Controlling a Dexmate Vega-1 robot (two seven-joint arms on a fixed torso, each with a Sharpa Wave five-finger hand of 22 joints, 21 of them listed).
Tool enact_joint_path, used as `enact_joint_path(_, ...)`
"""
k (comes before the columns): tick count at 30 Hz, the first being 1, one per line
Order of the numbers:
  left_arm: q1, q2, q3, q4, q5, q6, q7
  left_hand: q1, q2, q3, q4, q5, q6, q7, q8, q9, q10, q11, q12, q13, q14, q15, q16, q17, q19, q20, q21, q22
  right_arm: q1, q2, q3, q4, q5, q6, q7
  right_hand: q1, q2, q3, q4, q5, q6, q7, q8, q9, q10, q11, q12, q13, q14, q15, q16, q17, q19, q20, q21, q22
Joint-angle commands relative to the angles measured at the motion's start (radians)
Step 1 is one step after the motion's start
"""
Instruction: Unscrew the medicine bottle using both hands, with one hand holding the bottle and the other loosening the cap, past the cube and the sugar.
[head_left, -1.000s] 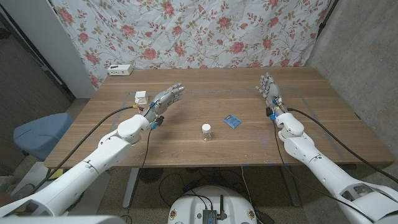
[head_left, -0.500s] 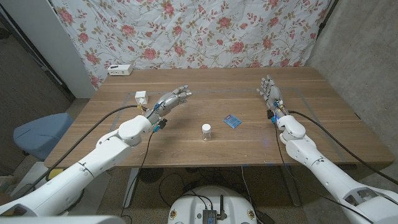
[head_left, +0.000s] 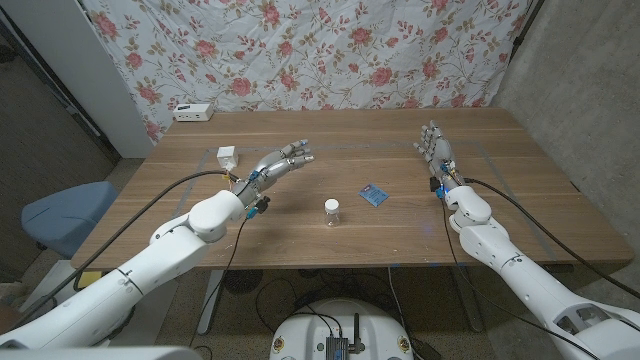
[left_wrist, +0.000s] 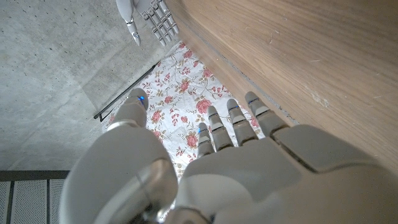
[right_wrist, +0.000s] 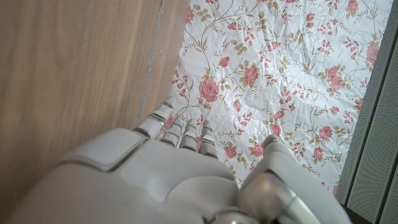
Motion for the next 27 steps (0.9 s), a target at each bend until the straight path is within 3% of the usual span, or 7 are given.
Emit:
enact_joint_path(1, 0.041, 0.027, -0.010, -0.027, 0.048, -0.045, -0.004, 0.020, -0.007, -0.005, -0.001, 0.006, 0.001, -0.007, 0.001, 0.003, 0.010, -0.001, 0.001, 0.002, 0.010, -0.083, -0.001, 0.003, 0.003, 0.007, 0.001, 0.001, -0.004, -0.004, -0.005, -0.019, -0.021, -0.005, -0.021, 0.003, 0.004, 0.000, -0.009, 0.007, 0.009, 0.002, 0.003, 0.003, 0.008, -0.002, 0.004, 0.002, 0.013, -0.010, 0.004, 0.000, 0.012, -0.046, 0.002, 0.006)
enact_joint_path(7, 0.059, 0.037, -0.013, -0.040, 0.077, -0.061, -0.001, 0.048, -0.018, -0.010, -0.004, 0.012, 0.004, -0.010, 0.002, 0.004, 0.017, -0.003, -0.002, 0.002, 0.013, -0.085, -0.002, 0.003, -0.001, 0.004, 0.000, 0.001, 0.001, -0.004, -0.006, -0.013, -0.019, -0.002, -0.011, 0.004, 0.004, 0.000, -0.009, 0.007, 0.009, 0.002, 0.002, 0.003, 0.008, -0.001, 0.004, 0.002, 0.014, -0.009, 0.005, 0.000, 0.014, -0.045, 0.002, 0.006)
enact_joint_path(9, 0.065, 0.034, -0.013, -0.041, 0.080, -0.070, 0.000, 0.077, -0.027, -0.015, -0.005, 0.018, -0.028, -0.031, -0.009, 0.004, 0.018, -0.005, -0.006, 0.003, 0.014, -0.086, -0.004, 0.003, -0.002, 0.004, -0.001, 0.001, 0.002, -0.002, -0.007, -0.010, -0.020, 0.003, -0.010, 0.004, 0.004, 0.000, -0.009, 0.007, 0.009, 0.002, 0.002, 0.003, 0.008, -0.001, 0.004, 0.002, 0.014, -0.009, 0.005, 0.000, 0.014, -0.044, 0.003, 0.006)
enact_joint_path(18, 0.072, 0.012, 0.003, -0.033, 0.105, -0.096, -0.001, 0.139, -0.036, -0.026, -0.004, 0.030, -0.061, -0.044, -0.011, 0.004, 0.013, -0.010, -0.015, 0.003, 0.009, -0.093, -0.007, 0.003, -0.051, 0.031, -0.011, 0.001, -0.008, -0.009, -0.005, -0.021, -0.030, 0.006, -0.021, 0.004, 0.005, 0.000, -0.010, 0.008, 0.010, 0.000, 0.002, 0.003, 0.009, 0.000, 0.004, 0.002, 0.015, -0.007, 0.005, 0.000, 0.014, -0.044, 0.002, 0.006)
enact_joint_path(27, 0.085, -0.022, 0.028, -0.027, 0.086, -0.094, -0.007, 0.214, -0.027, -0.041, 0.005, 0.042, -0.103, -0.066, -0.009, 0.005, -0.010, -0.019, -0.025, 0.005, -0.032, -0.087, -0.014, 0.004, -0.153, 0.045, -0.019, 0.000, -0.040, -0.052, 0.004, -0.078, -0.039, -0.032, -0.042, 0.003, 0.005, -0.001, -0.011, 0.009, 0.016, -0.004, 0.003, 0.003, 0.011, -0.001, 0.004, 0.002, 0.018, -0.007, 0.005, 0.001, 0.014, -0.043, 0.002, 0.006)
